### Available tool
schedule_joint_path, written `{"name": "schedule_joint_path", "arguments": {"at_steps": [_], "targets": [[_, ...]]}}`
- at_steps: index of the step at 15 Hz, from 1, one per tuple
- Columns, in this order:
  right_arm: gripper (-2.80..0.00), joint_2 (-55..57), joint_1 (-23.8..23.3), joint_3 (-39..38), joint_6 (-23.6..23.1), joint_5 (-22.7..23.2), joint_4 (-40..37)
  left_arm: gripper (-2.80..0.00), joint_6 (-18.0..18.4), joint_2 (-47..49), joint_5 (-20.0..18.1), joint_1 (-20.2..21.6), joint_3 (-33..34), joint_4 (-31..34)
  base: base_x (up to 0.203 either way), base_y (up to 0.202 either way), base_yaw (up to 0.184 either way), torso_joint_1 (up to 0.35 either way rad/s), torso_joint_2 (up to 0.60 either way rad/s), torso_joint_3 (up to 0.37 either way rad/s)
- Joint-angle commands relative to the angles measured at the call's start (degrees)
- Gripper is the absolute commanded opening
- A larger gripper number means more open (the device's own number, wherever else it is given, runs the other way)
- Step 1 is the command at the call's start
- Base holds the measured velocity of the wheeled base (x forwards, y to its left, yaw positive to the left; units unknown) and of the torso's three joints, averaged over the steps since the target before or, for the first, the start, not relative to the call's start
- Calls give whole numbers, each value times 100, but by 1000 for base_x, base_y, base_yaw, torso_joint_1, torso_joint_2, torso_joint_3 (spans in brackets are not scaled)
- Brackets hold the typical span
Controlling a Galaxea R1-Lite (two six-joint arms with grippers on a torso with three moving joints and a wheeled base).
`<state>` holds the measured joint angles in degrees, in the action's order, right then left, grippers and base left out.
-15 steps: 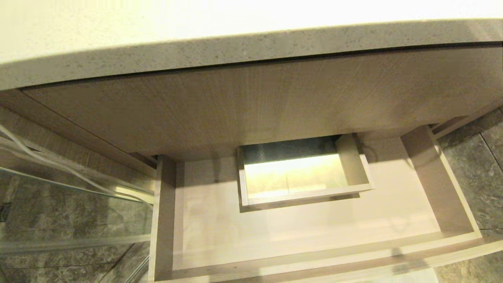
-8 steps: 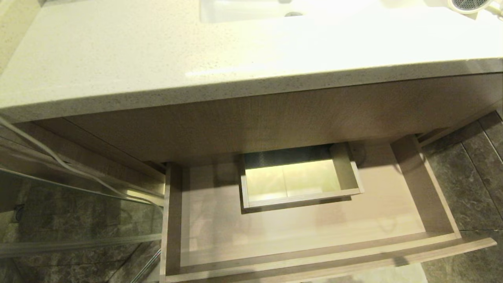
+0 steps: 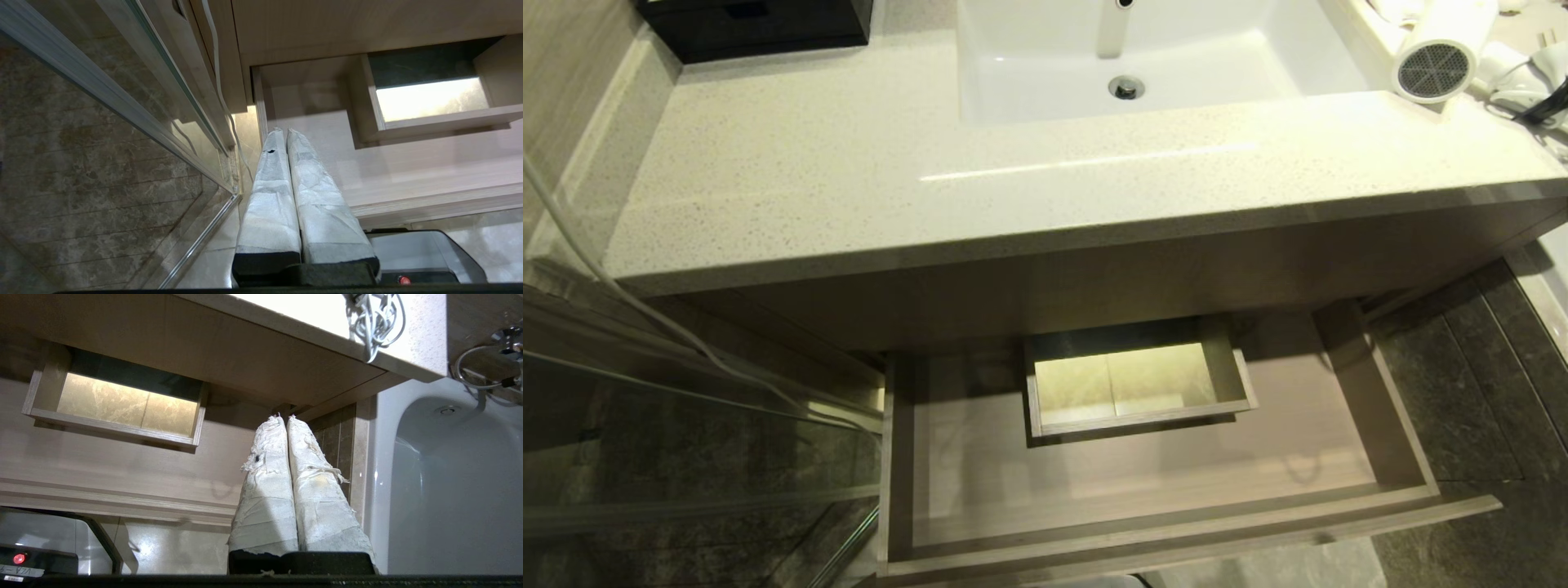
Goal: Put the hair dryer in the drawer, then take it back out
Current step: Pick up the hairdryer
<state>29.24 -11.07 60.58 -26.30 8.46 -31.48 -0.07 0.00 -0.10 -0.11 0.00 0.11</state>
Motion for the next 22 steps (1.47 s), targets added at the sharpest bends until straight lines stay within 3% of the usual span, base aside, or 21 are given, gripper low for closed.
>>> {"name": "schedule_joint_path", "arguments": {"at_steps": [1,7,11,18,22], "targets": [[-280,3,-1,-19,-16,7,0,-280,-1,0,1,-6,0,-2,0,0,0,221,-447,-242],[-280,40,-8,-28,-23,-53,-21,-280,-1,0,1,2,0,-2,0,0,0,146,-306,-157],[-280,100,-9,-37,-16,-626,-78,-280,-1,0,1,2,0,-2,0,0,0,0,0,0],[-280,73,-9,-99,-25,-600,19,-280,-1,0,1,2,0,-2,0,0,0,8,-2,6],[-280,65,-18,-99,-25,-609,27,-280,-1,0,1,2,0,-2,0,0,0,244,-55,183]]}}
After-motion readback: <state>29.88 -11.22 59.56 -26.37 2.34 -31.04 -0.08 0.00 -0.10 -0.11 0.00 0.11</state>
